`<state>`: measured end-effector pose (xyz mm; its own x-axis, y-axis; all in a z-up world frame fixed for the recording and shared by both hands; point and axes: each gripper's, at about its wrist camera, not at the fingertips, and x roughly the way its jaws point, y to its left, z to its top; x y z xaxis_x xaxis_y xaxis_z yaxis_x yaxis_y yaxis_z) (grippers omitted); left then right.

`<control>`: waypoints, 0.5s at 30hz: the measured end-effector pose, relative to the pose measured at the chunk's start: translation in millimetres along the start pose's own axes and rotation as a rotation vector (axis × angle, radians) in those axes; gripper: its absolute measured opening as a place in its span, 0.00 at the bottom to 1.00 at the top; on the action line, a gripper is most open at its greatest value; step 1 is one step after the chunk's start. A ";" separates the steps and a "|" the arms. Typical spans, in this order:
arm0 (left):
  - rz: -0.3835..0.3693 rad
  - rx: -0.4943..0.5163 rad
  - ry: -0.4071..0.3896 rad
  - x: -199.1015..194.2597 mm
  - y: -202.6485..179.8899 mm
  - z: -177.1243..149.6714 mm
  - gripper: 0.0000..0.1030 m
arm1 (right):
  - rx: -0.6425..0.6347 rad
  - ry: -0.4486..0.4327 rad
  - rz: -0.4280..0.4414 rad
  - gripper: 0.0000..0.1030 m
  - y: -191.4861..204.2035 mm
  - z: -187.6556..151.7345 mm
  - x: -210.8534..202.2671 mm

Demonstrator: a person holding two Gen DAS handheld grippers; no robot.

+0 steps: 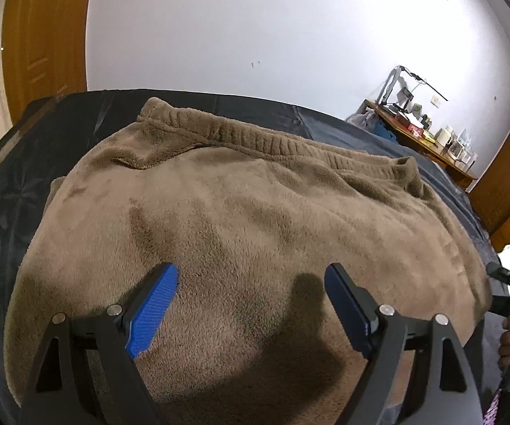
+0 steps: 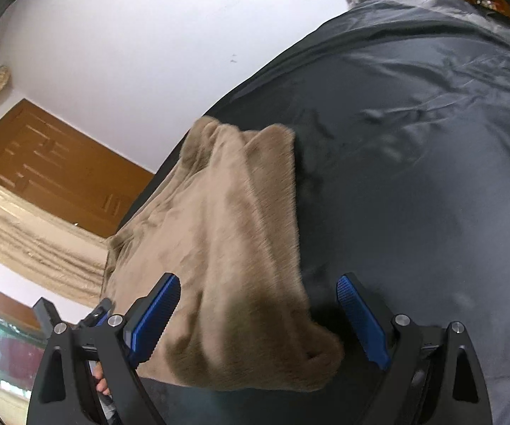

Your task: Fold clothes

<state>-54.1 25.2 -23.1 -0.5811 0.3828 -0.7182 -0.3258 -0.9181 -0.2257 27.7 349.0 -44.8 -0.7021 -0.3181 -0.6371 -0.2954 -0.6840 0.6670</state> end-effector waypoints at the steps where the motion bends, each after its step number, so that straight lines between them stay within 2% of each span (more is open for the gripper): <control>1: 0.003 0.004 -0.004 1.0 -0.4 -1.5 0.86 | 0.005 0.008 0.025 0.90 2.0 -2.2 3.2; 4: 0.027 0.031 -0.009 2.7 -4.9 -3.9 0.86 | -0.021 0.014 0.046 0.91 11.5 -4.9 12.1; 8: 0.042 0.047 -0.013 3.1 -7.4 -5.6 0.86 | -0.009 0.012 0.080 0.98 17.5 0.6 22.0; 15: 0.050 0.056 -0.017 4.1 -9.9 -7.2 0.87 | 0.001 -0.012 0.080 0.99 24.1 4.8 33.4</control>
<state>-48.0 35.1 -28.5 -0.6099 0.3388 -0.7164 -0.3370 -0.9291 -0.1525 -6.0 325.1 -48.1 -0.7316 -0.3637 -0.5767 -0.2383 -0.6561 0.7161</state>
